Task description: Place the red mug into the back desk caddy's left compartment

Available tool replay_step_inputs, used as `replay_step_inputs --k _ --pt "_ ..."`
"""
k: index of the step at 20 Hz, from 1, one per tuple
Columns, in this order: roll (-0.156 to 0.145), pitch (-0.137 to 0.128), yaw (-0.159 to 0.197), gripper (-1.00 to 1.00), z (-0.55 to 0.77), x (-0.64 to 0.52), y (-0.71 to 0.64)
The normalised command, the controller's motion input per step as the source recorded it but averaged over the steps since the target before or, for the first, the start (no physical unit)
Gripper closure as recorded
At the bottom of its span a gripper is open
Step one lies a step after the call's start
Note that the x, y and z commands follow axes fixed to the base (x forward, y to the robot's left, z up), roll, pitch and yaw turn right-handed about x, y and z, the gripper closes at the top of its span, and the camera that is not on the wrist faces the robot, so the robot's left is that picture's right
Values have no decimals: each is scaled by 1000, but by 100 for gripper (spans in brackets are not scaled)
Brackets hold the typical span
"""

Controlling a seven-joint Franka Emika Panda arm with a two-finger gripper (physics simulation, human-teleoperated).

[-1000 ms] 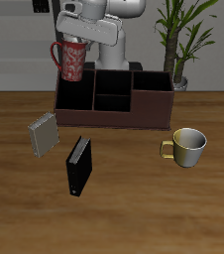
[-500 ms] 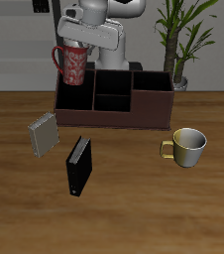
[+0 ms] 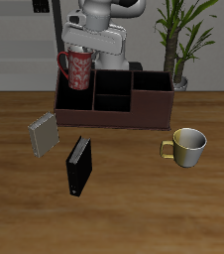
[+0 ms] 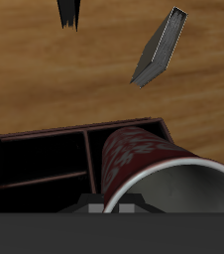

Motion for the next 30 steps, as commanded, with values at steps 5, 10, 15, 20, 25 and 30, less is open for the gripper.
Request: replay_step_inputs --k 5,10,15,20,25,30 --pt "22 9 -30 100 -142 -39 66" --pt "-24 -5 -24 100 -51 -9 -108" --pt "-15 2 -44 100 -76 13 -46" --pt "-4 -4 -34 100 -88 -3 -26" --pt "3 -6 -23 100 -81 -31 -32" --pt "-2 12 -25 100 -120 -19 -45"
